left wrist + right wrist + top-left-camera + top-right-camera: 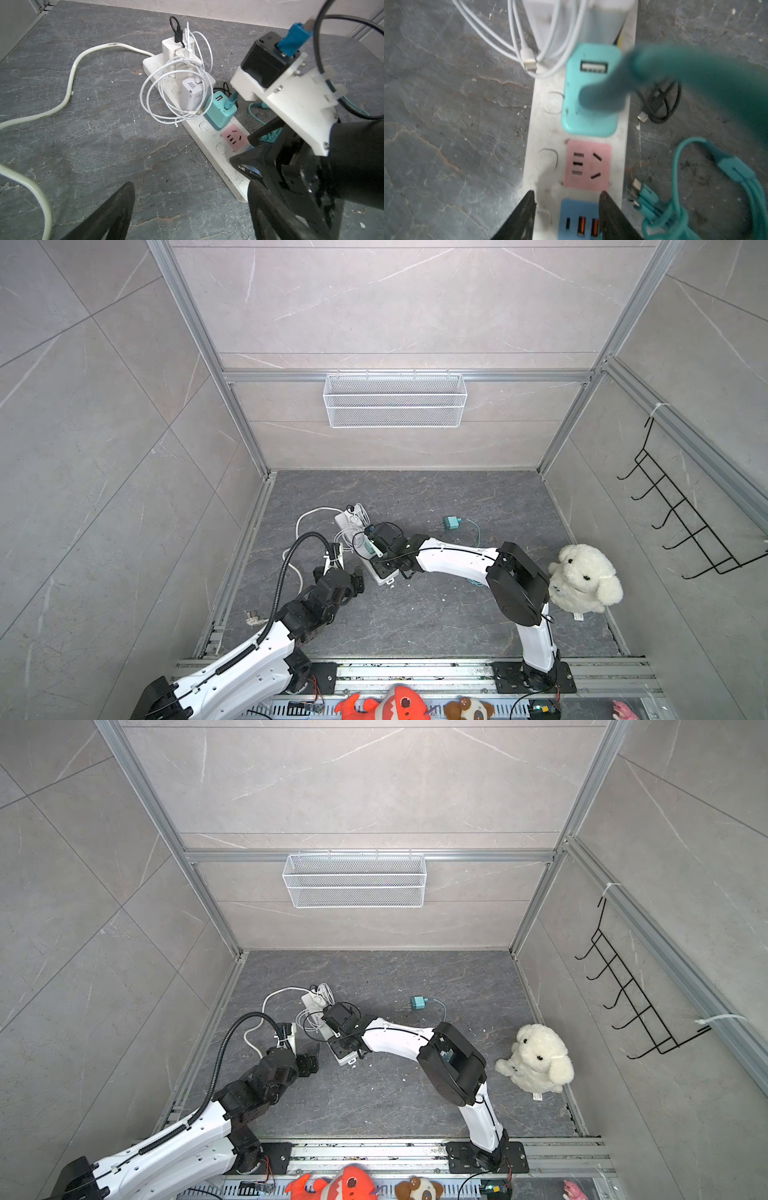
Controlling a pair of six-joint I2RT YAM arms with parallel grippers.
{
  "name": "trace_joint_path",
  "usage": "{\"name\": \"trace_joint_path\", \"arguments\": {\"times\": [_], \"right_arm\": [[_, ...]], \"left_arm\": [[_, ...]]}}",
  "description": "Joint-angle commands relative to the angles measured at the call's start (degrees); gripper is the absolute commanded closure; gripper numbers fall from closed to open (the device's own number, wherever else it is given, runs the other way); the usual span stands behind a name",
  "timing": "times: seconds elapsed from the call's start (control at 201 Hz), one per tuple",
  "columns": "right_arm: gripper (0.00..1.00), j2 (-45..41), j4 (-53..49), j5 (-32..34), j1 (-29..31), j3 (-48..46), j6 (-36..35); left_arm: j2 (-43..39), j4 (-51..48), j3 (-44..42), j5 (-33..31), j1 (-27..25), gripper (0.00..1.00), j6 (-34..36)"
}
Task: Insert the plug
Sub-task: 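Open the right gripper and lift off the charger while the left gripper rises, then move the left gripper over the loose teal charger while the right gripper swings aside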
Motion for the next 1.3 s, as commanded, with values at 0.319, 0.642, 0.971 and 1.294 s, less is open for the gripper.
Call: {"name": "trace_joint_path", "arguments": {"times": [0.319, 0.642, 0.971, 1.294], "right_arm": [[0.51, -1.9, -9.4, -6.1, -11.7, 1.6, -7.1], [0.52, -16.2, -12.0, -19.3, -15.7, -14.0, -4.6], [0.51, -27.5, -17.7, -18.1, -29.7, -24.1, 4.0], [0.51, -25.9, -16.4, -13.5, -49.6, -21.4, 6.6]], "left_arm": [[13.7, -0.1, 13.3, 7.4, 0.1, 0.09, 3.2], [35.8, 2.4, 31.3, 18.0, -0.4, 0.07, 12.4], [58.2, 1.6, 53.1, 31.5, -0.6, 0.07, 24.1], [72.6, 1.4, 67.3, 35.9, 0.0, 0.07, 31.3]]}}
